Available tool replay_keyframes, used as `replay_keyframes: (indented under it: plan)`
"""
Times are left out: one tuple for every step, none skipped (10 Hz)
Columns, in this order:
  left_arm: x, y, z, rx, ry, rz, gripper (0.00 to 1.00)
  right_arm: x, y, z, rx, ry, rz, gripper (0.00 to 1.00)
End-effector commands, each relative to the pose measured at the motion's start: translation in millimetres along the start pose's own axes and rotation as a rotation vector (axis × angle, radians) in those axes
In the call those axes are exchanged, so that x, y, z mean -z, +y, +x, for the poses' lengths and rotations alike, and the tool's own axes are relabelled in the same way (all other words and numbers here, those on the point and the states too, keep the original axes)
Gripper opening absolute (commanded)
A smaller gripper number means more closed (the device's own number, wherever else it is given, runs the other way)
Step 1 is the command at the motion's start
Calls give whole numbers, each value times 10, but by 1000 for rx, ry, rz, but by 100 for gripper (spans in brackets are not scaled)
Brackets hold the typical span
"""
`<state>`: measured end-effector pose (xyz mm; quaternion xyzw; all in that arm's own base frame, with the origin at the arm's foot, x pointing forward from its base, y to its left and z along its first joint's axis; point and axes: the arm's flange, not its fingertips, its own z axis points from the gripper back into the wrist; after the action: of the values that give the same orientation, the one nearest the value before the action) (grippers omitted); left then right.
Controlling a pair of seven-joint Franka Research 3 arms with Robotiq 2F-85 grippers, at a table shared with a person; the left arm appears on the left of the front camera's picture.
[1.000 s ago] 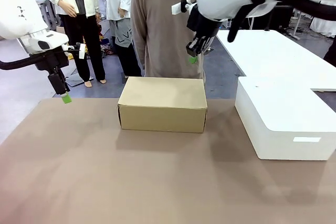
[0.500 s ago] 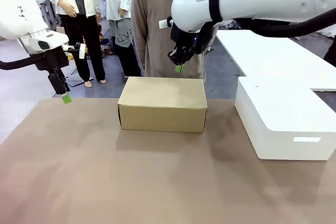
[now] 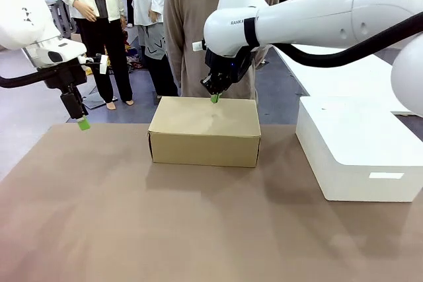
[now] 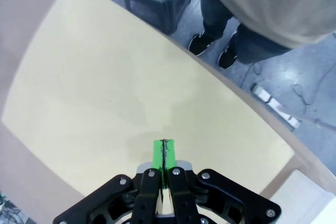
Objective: Pack the shoes into the box.
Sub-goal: Press down on the lid of the Shoes Box.
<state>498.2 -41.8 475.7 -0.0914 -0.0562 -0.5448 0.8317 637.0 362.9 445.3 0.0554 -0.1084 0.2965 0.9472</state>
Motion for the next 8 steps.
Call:
replay_keyframes:
  plan:
    - [-4, 4, -17, -4, 1, 2, 100, 67, 12, 64, 35, 15, -1, 0]
    - [-4, 4, -17, -4, 1, 2, 100, 149, 9, 55, 34, 25, -11, 0]
    - [-4, 4, -17, -4, 1, 2, 100, 239, 8, 43, 35, 35, -18, 0]
    - [-4, 4, -17, -4, 1, 2, 100, 319, 11, 28, 34, 50, -18, 0]
    - [-4, 4, -17, -4, 1, 2, 100, 388, 9, 19, 34, 63, -21, 0]
    - [-4, 4, -17, -4, 1, 2, 100, 419, 5, 17, 34, 75, -16, 0]
    - [-4, 4, -17, -4, 1, 2, 100, 360, 9, 26, 29, 67, -18, 0]
    - [-4, 4, -17, -4, 1, 2, 100, 220, 22, 27, 22, 52, -6, 0]
